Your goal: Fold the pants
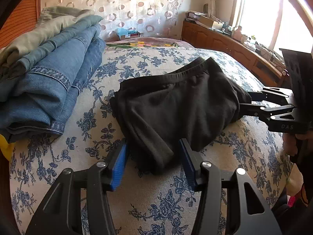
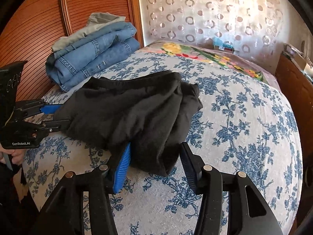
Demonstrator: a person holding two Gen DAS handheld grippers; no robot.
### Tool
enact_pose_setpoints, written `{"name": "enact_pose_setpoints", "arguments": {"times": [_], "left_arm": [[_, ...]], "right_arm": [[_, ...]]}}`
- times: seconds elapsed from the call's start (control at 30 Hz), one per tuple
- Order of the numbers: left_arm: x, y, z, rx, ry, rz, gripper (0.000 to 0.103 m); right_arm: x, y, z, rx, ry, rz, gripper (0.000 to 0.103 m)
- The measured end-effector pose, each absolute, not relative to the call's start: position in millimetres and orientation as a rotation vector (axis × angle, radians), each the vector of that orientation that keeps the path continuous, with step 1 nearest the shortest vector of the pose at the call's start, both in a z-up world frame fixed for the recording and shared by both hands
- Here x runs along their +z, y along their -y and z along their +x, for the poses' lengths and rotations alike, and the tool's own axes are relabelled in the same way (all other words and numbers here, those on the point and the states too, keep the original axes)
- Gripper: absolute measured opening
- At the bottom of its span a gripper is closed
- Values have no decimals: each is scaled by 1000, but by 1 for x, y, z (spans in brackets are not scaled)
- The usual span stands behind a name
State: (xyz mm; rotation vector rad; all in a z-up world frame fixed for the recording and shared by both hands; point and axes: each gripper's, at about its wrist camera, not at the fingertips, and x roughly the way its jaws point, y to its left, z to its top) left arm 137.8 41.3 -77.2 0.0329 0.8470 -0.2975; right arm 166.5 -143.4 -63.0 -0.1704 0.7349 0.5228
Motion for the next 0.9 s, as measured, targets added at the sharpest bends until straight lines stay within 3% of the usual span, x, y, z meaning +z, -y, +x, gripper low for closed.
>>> {"name": "enact_pose_setpoints", "arguments": {"times": [0.2, 0.27, 0.9], "left_arm": [[-77, -43, 139, -306, -837, 23, 25], [-76, -43, 138, -318, -836, 16, 12], [-60, -3, 69, -465, -798, 20, 10]], "right_arm": [[-60, 151, 165, 546, -746, -131, 16], [-57, 154, 160, 547, -736, -124, 13], [-61, 225, 51, 514, -741, -45, 11]]}}
